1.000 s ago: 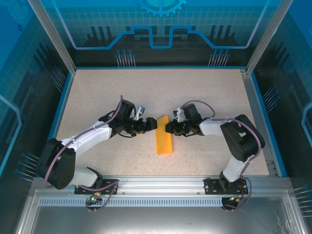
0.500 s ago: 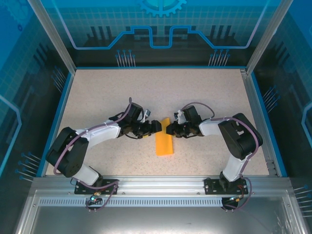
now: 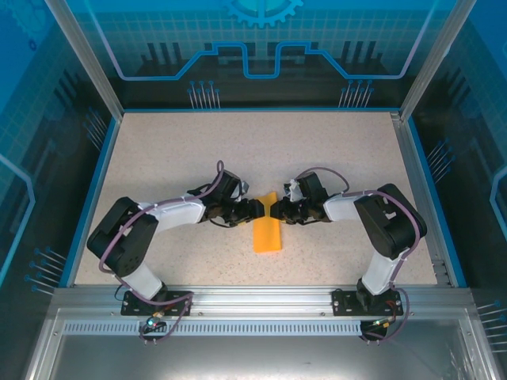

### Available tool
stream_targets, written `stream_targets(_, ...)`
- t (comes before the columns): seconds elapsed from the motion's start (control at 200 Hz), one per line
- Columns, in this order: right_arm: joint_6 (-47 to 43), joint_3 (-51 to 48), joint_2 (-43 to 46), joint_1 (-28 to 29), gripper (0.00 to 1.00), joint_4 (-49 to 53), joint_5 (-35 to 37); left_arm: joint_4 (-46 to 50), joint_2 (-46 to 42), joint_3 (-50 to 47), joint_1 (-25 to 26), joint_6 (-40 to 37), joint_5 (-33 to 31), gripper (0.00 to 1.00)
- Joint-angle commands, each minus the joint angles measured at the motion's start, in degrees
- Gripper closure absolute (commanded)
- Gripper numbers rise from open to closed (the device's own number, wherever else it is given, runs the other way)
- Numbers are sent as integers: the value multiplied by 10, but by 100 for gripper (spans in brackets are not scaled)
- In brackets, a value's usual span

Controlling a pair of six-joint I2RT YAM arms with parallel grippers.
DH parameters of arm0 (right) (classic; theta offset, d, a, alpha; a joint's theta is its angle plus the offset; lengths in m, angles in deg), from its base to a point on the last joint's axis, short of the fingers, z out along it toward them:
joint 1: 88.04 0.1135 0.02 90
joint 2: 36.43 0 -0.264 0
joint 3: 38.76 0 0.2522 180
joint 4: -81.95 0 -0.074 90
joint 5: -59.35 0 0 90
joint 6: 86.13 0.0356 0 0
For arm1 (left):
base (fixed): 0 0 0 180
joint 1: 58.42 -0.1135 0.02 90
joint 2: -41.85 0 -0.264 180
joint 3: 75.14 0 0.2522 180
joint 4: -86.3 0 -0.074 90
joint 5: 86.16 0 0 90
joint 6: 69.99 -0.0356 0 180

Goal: Fold a paper plane with a square sheet of paper (pick it up from the middle)
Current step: First fold in half a square sheet of paper at the center of the table.

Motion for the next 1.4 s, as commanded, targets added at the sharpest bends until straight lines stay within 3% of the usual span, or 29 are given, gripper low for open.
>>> stream_targets(0.0, 7, -9, -18, -9, 73, -1, 17, -10, 15, 15, 4, 5, -12, 37)
stream_targets(0.44, 16, -12, -24, 1, 73, -1, 31, -14, 47, 35, 22, 3, -11, 53)
stream_targets(0.765, 5, 4, -18, 10, 73, 23, 38, 4, 75, 30, 25, -13, -31, 58)
stream_targets(1.145, -37, 26, 57, 15, 55, 116, 81, 13, 85, 17, 26, -27, -49, 59)
stream_targets(1.396, -91, 45, 100, 11, 52, 211, 118, 5, 92, 20, 26, -26, -43, 59)
